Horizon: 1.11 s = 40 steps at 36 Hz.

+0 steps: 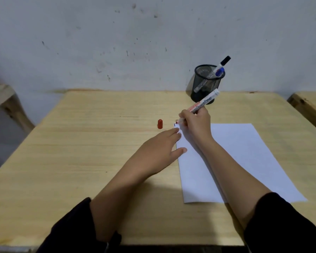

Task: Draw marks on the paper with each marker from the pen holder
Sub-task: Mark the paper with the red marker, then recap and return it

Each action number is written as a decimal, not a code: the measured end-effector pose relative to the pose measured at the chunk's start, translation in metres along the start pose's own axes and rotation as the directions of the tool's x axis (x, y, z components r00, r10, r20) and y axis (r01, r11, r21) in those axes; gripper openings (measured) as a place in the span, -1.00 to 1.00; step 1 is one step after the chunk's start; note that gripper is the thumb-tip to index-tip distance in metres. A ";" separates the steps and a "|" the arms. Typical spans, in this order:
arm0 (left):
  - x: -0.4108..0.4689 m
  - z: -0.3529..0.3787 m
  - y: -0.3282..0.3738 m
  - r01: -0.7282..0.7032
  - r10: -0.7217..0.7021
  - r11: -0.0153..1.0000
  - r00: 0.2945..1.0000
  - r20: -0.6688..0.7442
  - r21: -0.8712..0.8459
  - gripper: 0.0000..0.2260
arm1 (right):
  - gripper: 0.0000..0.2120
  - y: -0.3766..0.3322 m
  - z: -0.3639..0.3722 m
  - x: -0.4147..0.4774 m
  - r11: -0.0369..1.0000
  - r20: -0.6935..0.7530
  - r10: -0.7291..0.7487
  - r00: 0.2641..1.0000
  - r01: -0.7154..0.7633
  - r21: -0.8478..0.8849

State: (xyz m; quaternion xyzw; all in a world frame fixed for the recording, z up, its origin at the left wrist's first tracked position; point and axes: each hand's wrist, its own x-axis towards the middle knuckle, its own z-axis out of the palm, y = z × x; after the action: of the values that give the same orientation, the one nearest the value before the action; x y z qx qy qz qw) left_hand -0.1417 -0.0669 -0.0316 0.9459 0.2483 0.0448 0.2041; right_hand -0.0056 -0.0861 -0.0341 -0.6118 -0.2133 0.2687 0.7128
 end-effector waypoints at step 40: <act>0.001 0.005 -0.005 -0.024 0.023 0.999 0.999 -0.032 -0.024 -0.51 | -0.89 -0.007 -0.010 0.008 0.966 -0.007 0.073 0.997 -0.069 0.250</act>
State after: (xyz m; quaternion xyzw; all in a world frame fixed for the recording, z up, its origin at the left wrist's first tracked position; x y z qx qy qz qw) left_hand -0.1419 -0.0647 -0.0383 0.9454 0.2397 0.0653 0.2110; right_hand 0.0080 -0.0893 -0.0293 -0.5265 -0.1501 0.3138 0.7758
